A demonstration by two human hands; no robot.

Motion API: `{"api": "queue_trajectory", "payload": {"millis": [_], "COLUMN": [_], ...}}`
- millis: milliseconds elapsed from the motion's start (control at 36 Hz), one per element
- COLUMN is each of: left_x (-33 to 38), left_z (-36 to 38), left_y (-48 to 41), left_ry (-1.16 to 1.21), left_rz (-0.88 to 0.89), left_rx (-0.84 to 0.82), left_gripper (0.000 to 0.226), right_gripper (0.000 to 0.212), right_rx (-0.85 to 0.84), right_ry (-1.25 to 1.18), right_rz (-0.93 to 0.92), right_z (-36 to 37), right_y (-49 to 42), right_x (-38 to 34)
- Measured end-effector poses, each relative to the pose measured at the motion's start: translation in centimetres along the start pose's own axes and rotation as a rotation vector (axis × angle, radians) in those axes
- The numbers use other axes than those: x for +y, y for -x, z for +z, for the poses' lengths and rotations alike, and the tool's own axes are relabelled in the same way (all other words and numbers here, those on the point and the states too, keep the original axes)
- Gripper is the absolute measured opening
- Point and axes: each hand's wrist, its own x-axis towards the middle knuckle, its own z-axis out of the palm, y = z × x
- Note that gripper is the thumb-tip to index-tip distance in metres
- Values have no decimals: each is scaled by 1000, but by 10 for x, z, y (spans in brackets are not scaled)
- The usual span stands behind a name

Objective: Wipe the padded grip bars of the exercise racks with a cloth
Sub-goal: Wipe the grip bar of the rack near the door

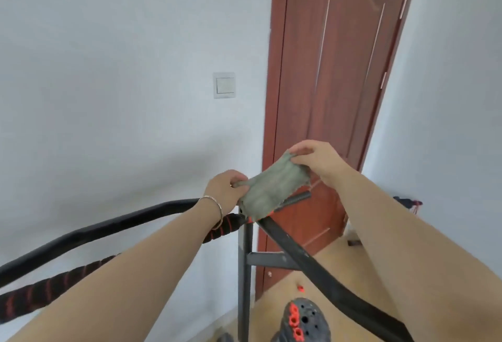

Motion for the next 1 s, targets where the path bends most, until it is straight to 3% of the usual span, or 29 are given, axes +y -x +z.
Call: {"api": "queue_trajectory", "payload": {"millis": [167,333,528,639,806,1000], "left_x": [8,17,13,2,0,0], "left_z": [43,79,117,128,138,137], "left_y": [-43,-93,-136,-147,-150,-146], "left_ry": [-71,-145,-405,-468,-535,-645], "left_rz": [73,146,314,311,303,405], "left_rx": [25,25,-151,-302,-386,-372], "left_gripper": [19,19,13,21,42,34], "right_gripper": [32,35,20,21,20,24], "right_rx": [7,19,47,19,16,-38], "right_ry": [-54,-334,-530,-581,-632,-495], "right_rz": [168,393,508,540,536,493], "right_z": [-29,-21,-10,-3,15,27], "right_y": [2,11,9,18,26,23], "right_x": [46,104,162,185,197,201]}}
